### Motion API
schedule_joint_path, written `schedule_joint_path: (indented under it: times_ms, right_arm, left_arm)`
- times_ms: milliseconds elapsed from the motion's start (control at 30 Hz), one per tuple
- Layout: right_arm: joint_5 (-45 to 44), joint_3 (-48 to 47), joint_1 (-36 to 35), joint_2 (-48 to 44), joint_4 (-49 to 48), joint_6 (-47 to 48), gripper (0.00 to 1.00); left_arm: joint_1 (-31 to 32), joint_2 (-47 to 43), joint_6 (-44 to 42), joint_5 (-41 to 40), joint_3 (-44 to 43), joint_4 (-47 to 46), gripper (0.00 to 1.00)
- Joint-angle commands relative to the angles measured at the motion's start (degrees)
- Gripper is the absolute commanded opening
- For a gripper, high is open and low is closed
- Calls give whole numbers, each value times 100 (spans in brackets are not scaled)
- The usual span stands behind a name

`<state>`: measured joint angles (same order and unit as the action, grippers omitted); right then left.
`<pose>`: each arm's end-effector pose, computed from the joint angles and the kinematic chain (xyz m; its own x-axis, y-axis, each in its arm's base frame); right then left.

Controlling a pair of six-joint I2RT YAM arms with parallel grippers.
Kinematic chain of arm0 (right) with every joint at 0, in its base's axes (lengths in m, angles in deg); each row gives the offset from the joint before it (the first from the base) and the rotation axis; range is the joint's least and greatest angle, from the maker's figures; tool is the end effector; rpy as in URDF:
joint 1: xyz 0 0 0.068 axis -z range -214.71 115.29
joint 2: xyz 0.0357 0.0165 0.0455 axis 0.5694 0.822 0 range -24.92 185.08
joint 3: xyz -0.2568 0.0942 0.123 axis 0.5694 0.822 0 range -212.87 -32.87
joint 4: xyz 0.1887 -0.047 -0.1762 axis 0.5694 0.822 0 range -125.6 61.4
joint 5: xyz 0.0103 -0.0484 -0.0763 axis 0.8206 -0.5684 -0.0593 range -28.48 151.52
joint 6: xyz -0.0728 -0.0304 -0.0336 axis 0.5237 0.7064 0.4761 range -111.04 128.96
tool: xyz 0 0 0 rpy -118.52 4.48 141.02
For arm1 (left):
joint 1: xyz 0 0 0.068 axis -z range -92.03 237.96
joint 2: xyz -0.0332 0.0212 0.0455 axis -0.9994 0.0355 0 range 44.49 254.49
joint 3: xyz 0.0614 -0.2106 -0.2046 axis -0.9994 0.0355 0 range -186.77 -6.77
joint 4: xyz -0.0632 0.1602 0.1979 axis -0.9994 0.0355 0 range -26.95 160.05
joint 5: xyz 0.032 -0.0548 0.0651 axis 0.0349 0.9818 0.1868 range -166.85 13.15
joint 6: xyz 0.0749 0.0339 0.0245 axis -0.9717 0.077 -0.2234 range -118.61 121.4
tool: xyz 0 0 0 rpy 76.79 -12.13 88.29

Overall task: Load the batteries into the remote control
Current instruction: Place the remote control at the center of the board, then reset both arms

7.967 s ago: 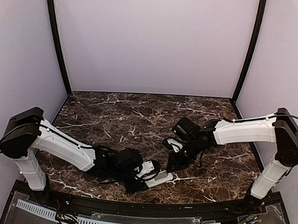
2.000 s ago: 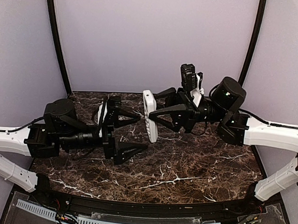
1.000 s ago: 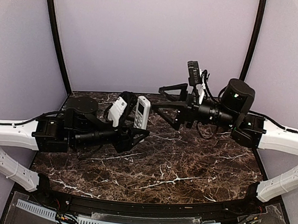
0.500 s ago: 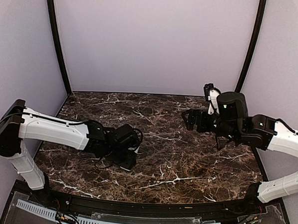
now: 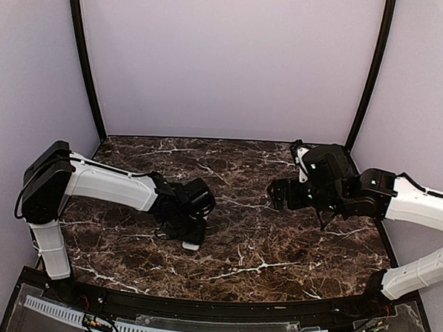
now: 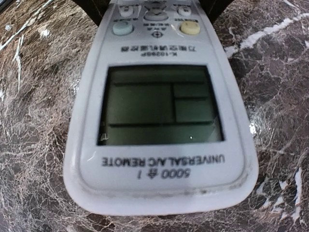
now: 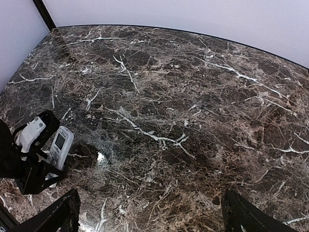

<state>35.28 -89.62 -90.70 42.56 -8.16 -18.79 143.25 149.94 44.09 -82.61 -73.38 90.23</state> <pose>0.1802 0.2072 0.3086 -0.5617 -0.0857 -0.8229 -0.3250 0.9375 0.1241 0.2271 -0.3143 0.1510 -0.9213 0.1451 -0.3608 0.2312 0.9504 -0.2081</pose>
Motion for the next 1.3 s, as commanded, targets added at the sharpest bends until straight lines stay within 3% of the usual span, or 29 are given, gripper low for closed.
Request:
schedule_joint_path:
  times_ms: [0,133,333,533,700,867,1033,1167,1267]
  right_arm:
    - [140,-181,23,70,43,109,99]
    - [189,-187,25,65,42,128,99]
    - [207,-221,36,85,104,116,99]
    - [369,-221,262,-9,92,168,99]
    - [871,69,1285,-197,-273,615,99]
    - [1533,933,2985,-885,-1281,1063,99]
    - [1915,2064,4587,-1763,-2488,1180,99]
    - [2135,2976,5009,-2225,-3661,1074,99]
    - [1836,3154,5012,-2287,-3650,597,99]
  left_arm:
    - [-37,63,11,230,14,92,45]
    - [-57,90,36,267,56,62,55]
    - [-82,46,-186,504,55,-108,87]
    - [-212,-405,-476,247,62,-149,89]
    - [-477,-1206,-1049,-410,-93,1,91]
    - [-1650,-2035,-1040,-848,202,102,91]
    - [-2909,-2912,-730,-2529,711,121,98]
    - [-3637,-3490,-879,-3076,1518,-896,99]
    - [-3909,-3666,-968,-3180,2006,-1420,99]
